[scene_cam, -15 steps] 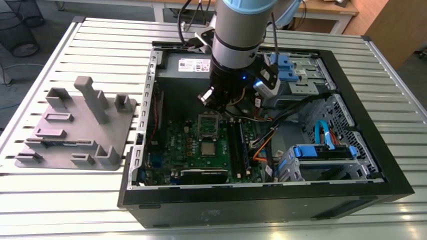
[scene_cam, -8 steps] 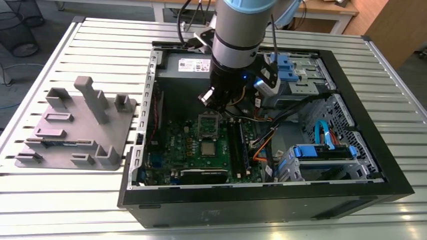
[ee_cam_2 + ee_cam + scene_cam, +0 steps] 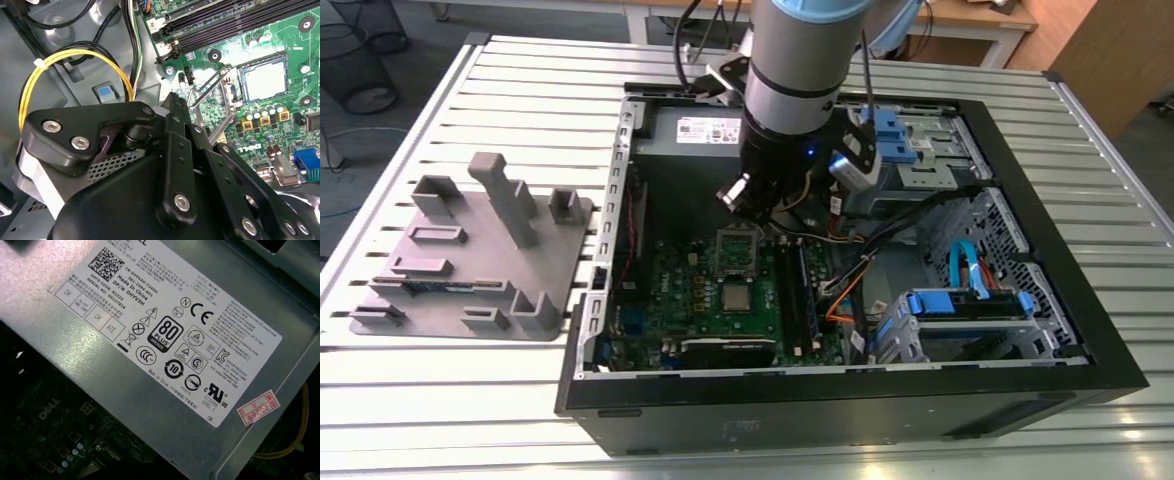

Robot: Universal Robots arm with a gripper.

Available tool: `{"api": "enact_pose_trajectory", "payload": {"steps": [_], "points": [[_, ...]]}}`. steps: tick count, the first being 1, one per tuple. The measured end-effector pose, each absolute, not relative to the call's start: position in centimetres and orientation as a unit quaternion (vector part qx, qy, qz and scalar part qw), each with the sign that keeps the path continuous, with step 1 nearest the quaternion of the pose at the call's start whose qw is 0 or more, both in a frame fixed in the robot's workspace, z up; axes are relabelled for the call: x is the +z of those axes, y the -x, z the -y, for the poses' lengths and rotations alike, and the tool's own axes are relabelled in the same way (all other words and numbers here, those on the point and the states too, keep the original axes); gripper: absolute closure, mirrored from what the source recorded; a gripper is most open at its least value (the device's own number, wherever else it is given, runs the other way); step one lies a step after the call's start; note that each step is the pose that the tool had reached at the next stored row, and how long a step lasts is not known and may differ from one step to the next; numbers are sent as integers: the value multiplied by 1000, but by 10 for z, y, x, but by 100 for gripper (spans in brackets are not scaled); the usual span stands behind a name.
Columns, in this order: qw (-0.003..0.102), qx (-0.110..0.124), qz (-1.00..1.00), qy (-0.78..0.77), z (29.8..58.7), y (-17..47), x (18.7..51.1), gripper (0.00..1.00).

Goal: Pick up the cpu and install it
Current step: 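Close the cpu cover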

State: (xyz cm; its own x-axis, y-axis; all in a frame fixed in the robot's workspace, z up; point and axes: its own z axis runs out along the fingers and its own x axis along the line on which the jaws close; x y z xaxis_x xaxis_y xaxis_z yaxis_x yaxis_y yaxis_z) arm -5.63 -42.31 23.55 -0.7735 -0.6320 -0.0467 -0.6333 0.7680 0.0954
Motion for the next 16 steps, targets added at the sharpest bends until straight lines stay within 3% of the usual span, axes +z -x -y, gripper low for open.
{"api": "enact_pose_trajectory", "payload": {"steps": [16], "points": [[4, 52, -933, 355, 424, 56, 238, 89]]}}
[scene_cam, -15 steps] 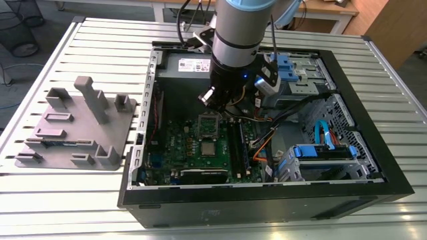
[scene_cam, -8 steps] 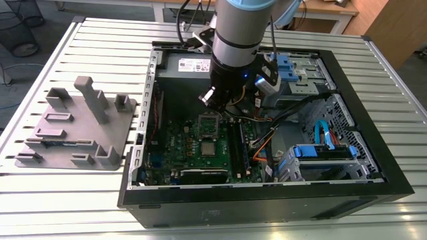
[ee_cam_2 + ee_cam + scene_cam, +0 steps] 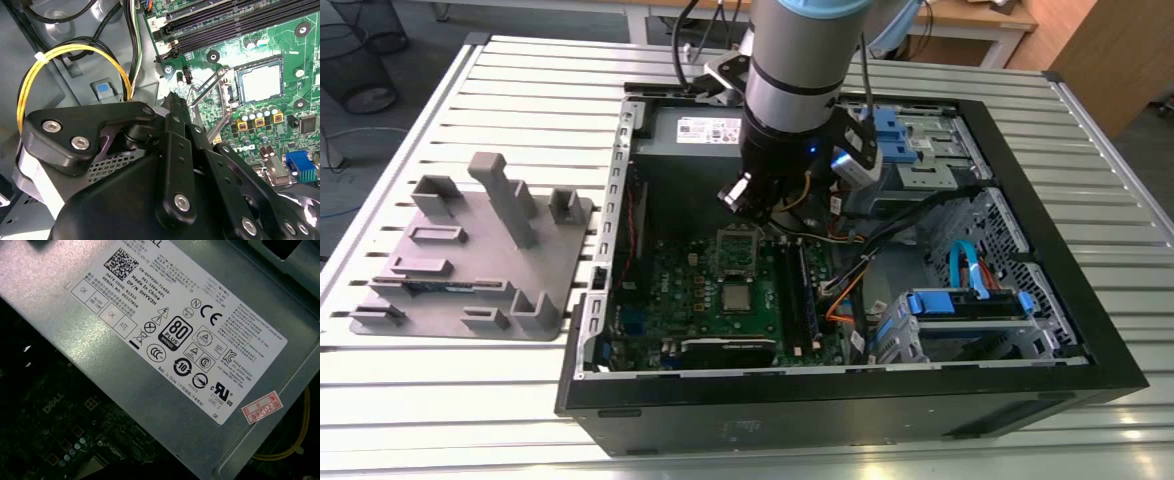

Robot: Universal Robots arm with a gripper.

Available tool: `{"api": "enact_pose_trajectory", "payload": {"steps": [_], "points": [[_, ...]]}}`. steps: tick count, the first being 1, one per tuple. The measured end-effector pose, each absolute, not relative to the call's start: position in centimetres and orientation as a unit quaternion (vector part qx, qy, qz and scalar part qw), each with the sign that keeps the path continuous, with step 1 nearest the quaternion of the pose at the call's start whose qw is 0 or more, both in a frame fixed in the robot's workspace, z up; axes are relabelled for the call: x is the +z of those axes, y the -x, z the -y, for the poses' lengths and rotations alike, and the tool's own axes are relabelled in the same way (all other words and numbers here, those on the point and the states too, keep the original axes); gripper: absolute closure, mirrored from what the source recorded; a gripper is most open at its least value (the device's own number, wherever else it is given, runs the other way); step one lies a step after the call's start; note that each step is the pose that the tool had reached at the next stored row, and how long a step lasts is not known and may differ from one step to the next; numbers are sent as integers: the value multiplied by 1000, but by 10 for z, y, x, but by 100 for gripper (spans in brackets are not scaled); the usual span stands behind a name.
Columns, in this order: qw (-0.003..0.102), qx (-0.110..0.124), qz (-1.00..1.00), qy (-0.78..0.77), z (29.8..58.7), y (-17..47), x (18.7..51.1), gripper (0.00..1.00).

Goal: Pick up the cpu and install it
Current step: 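Close the cpu cover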

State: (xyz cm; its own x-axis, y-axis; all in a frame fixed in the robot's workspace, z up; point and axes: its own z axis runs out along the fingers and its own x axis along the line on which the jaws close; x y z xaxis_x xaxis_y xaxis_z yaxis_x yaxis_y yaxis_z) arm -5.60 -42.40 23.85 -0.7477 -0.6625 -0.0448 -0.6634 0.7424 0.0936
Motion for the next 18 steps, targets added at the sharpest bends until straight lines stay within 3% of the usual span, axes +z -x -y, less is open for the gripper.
{"api": "enact_pose_trajectory", "payload": {"steps": [18], "points": [[3, 50, -928, 370, 428, 56, 243, 89]]}}
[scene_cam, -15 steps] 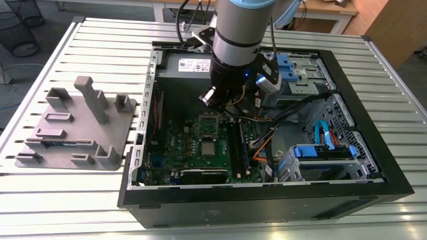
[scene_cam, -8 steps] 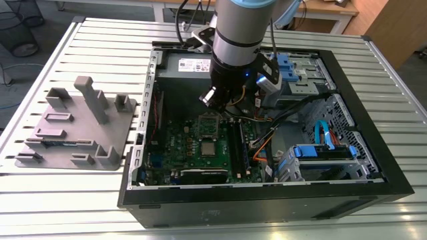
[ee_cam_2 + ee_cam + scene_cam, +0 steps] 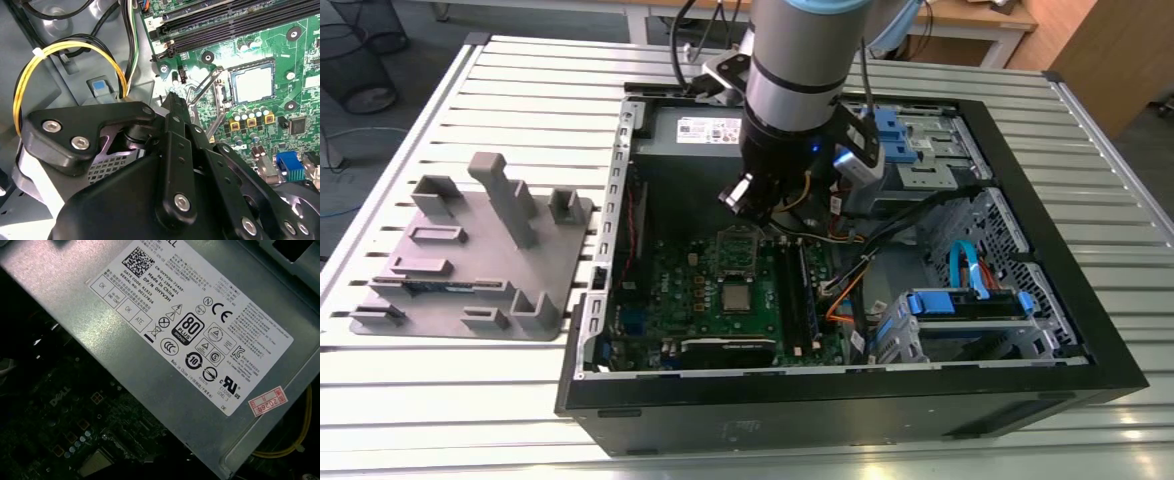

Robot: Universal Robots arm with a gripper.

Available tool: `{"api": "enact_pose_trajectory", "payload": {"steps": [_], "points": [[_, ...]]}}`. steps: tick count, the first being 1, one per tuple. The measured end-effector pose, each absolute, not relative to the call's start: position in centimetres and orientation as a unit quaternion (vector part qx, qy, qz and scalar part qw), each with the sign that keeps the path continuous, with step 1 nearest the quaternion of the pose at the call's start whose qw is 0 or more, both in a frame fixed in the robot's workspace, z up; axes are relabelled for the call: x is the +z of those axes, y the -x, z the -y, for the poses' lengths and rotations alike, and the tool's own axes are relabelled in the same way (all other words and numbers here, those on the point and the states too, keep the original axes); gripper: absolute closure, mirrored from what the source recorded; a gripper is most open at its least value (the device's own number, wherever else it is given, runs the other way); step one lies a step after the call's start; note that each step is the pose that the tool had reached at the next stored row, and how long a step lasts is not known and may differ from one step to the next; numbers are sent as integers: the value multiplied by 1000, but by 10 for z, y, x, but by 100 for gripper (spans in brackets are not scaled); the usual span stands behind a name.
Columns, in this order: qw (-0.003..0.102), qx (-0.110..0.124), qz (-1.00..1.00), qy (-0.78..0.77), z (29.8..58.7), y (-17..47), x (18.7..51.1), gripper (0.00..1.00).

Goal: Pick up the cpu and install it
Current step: 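Close the cpu cover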

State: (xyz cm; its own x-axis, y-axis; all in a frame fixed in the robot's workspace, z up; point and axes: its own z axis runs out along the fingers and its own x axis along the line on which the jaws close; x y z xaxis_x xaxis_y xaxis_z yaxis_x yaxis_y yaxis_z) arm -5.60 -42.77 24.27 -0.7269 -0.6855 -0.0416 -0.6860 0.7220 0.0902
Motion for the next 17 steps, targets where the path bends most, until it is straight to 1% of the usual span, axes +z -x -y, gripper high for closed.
{"api": "enact_pose_trajectory", "payload": {"steps": [17], "points": [[-1, 44, -922, 385, 430, 56, 244, 89]]}}
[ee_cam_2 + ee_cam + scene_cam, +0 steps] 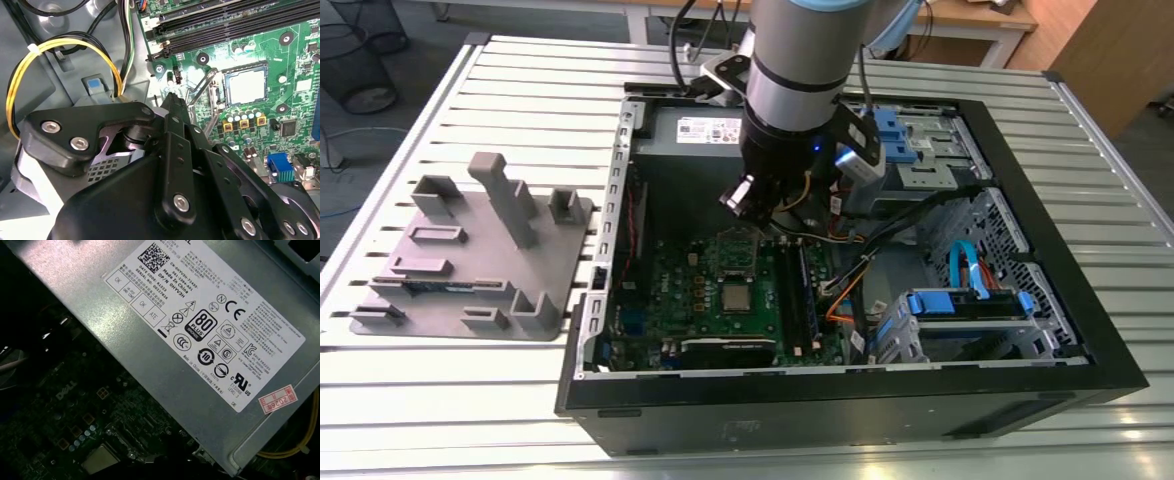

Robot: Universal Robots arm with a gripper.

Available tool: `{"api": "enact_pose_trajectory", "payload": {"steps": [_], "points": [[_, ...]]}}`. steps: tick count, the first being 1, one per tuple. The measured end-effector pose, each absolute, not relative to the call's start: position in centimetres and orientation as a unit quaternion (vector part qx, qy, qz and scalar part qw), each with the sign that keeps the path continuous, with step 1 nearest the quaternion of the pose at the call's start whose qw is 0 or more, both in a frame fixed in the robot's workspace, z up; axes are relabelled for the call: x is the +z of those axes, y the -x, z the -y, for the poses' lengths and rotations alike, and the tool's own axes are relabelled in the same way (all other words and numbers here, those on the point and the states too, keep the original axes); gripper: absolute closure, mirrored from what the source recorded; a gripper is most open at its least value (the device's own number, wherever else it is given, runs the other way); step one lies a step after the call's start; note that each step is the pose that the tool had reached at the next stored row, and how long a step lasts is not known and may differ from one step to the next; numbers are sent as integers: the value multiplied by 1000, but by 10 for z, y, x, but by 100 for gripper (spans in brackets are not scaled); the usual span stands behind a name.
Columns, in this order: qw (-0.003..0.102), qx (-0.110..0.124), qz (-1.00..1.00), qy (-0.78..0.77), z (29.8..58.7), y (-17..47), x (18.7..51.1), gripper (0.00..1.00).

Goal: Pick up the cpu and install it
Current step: 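Close the cpu cover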

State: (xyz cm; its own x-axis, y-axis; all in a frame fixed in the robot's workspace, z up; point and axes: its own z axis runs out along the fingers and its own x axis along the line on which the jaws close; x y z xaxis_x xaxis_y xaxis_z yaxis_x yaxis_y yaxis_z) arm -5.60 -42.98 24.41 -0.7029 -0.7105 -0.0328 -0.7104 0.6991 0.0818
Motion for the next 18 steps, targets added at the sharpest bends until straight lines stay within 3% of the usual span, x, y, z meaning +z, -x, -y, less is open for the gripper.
{"api": "enact_pose_trajectory", "payload": {"steps": [18], "points": [[3, -43, 918, -395, 430, 56, 247, 89]]}}
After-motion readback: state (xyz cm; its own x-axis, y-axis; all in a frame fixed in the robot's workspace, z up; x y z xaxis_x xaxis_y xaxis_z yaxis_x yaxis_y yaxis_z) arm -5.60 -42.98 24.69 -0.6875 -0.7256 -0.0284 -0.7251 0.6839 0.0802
